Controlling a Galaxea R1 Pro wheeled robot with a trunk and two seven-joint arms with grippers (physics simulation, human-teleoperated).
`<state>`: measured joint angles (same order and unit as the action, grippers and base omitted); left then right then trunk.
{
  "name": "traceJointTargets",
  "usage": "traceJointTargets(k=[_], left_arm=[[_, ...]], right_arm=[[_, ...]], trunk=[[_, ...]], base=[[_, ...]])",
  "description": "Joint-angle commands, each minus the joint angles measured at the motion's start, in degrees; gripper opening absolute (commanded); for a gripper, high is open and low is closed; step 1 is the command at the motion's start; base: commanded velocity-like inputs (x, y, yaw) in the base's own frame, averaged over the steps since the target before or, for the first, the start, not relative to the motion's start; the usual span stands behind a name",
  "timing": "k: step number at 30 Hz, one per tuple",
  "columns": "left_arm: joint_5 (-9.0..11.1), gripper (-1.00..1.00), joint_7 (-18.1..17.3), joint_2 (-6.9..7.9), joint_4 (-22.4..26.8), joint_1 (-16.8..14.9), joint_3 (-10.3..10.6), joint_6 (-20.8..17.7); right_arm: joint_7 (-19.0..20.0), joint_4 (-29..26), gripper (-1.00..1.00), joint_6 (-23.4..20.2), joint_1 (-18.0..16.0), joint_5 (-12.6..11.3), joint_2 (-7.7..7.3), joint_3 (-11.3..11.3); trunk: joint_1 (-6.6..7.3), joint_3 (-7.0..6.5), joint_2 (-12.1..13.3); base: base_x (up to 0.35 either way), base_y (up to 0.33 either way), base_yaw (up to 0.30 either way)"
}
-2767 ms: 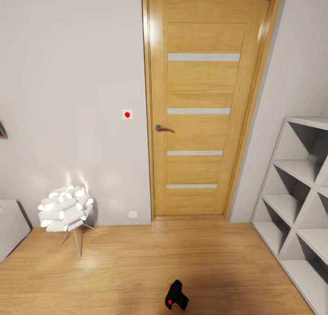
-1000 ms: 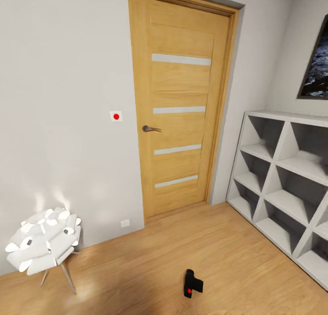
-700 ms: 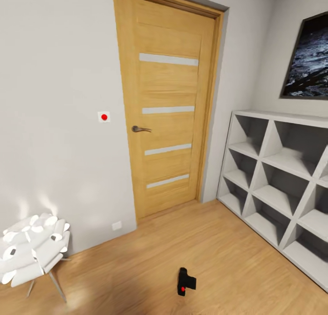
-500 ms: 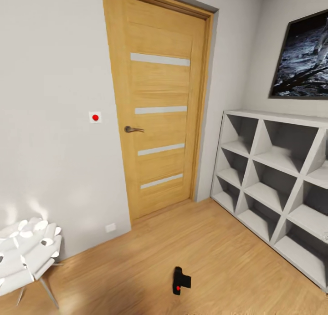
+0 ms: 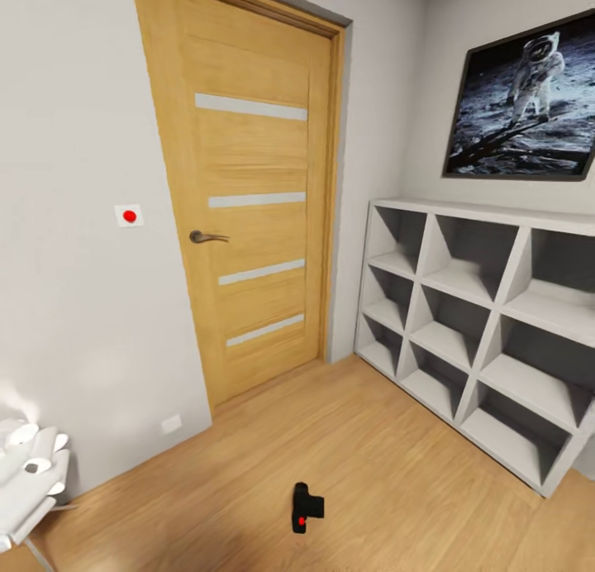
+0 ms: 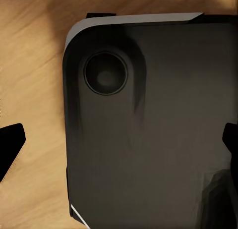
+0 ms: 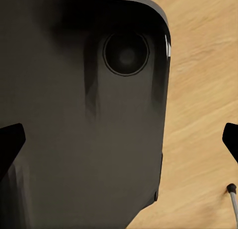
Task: Attach the digital camera to the camera tripod in the bedroom.
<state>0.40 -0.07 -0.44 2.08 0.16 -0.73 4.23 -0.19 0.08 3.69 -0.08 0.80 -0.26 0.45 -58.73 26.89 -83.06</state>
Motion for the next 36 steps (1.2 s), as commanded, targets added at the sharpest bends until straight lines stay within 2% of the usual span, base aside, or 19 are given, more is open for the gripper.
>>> traceJointTargets(k=[1, 13, 36], left_arm=[[0.04, 1.0, -0.01, 0.0, 0.04, 0.02, -0.07, 0.12], [0.04, 1.0, -0.02, 0.0, 0.03, 0.02, -0.07, 0.08], [0.06, 1.0, -0.02, -0.01, 0.03, 0.02, -0.07, 0.08]], right_arm=[[-0.03, 0.01, 1.0, 0.18, -0.01, 0.08, 0.0, 0.04], [0.02, 0.01, 1.0, 0.18, -0.01, 0.08, 0.0, 0.07], [0.0, 0.01, 1.0, 0.18, -0.01, 0.08, 0.04, 0.08]], trunk=[[0.0, 0.04, -0.02], [0.0, 0.04, -0.02], [0.0, 0.04, -0.02]], base=[[0.0, 0.0, -0.246], [0.0, 0.086, -0.246], [0.0, 0.316, -0.246]])
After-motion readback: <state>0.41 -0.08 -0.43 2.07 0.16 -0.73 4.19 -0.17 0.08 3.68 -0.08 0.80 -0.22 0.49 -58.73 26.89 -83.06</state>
